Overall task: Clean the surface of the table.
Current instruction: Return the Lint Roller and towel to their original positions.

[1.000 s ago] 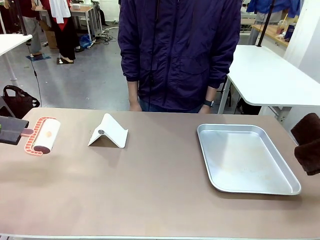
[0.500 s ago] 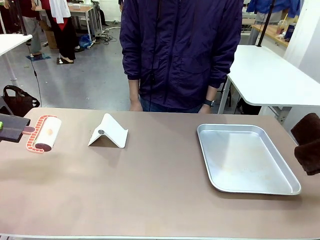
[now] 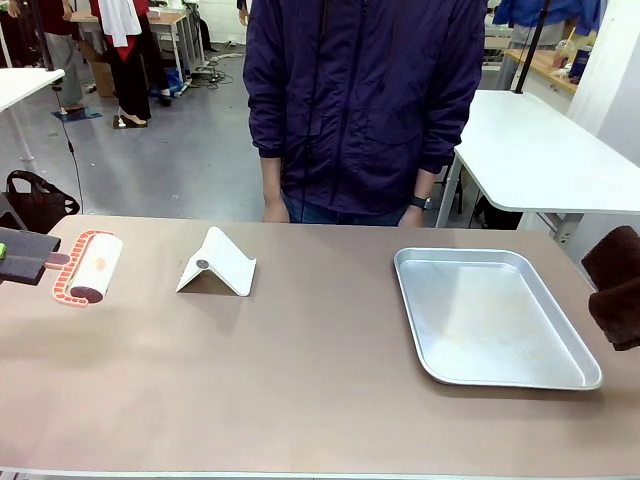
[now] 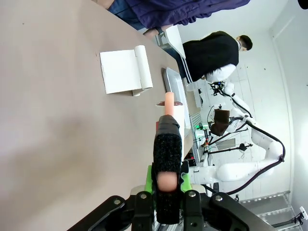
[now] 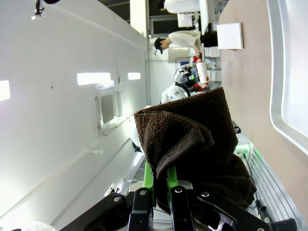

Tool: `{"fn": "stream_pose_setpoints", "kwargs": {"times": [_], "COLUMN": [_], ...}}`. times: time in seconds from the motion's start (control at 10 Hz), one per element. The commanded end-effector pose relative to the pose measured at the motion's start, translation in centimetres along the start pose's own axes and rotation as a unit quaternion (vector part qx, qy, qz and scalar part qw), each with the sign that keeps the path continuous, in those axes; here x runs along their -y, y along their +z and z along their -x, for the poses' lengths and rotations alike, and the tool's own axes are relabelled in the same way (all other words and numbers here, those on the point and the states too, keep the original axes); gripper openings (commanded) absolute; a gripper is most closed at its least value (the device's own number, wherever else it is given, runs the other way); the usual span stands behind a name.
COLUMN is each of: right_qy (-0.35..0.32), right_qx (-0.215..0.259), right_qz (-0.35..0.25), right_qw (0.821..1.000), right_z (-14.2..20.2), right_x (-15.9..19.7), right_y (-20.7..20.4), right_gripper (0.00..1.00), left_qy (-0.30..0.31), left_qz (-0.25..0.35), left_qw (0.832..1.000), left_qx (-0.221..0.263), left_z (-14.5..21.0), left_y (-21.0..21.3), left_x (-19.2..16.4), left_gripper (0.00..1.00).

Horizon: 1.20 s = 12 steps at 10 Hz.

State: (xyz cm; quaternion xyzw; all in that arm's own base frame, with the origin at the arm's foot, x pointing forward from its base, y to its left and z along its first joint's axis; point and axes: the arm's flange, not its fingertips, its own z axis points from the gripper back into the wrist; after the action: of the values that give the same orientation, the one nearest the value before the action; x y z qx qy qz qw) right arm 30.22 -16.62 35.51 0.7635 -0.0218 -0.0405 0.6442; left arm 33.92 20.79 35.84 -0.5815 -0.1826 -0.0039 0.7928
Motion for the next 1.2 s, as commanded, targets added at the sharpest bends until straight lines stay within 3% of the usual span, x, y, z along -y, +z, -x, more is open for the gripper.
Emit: {"fn": "stream_pose_setpoints", "kwargs": {"times": [0.0, 0.3, 0.5, 0.6, 0.8, 0.9, 1.0, 1.1], "right_qy": [0.004, 0.010, 0.020, 0.018, 0.016, 0.025, 0.042, 0.048], "right_qx": [-0.003, 0.008, -0.021, -0.007, -0.024, -0.043, -0.062, -0.051], "right_qz": [-0.002, 0.005, 0.042, 0.070, 0.111, 0.125, 0.137, 0.151], "right_qw": [1.000, 1.000, 0.999, 0.997, 0.993, 0.991, 0.988, 0.986], "right_z": [0.1, 0.3, -1.9, -3.6, -6.3, -6.9, -7.2, -7.7], "right_x": [-0.4, -0.9, -2.6, -2.9, -3.3, -3.5, -3.2, -2.5], "right_y": [0.0, -0.8, -5.8, -7.5, -12.6, -15.5, -18.8, -22.3], "right_gripper": [0.12, 0.12, 0.12, 0.12, 0.12, 0.12, 0.12, 0.12], "left_qy": [0.006, 0.000, -0.014, -0.008, 0.006, 0.001, -0.009, -0.008], "left_qz": [0.004, 0.000, -0.017, -0.029, -0.062, -0.075, -0.071, -0.095], "left_qw": [1.000, 1.000, 0.999, 0.999, 0.998, 0.997, 0.993, 0.993], "left_qx": [0.008, 0.000, -0.029, -0.023, -0.018, -0.034, -0.089, -0.069], "left_z": [-0.4, 0.0, -1.5, -2.2, -3.8, -4.5, -5.2, -6.2], "left_y": [0.0, 0.0, -1.6, -2.9, -5.9, -7.2, -8.6, -10.2], "left_x": [0.4, 0.0, 3.8, 5.2, 8.6, 10.5, 12.5, 14.4], "left_gripper": [0.22, 0.22, 0.22, 0.22, 0.22, 0.22, 0.22, 0.22]}}
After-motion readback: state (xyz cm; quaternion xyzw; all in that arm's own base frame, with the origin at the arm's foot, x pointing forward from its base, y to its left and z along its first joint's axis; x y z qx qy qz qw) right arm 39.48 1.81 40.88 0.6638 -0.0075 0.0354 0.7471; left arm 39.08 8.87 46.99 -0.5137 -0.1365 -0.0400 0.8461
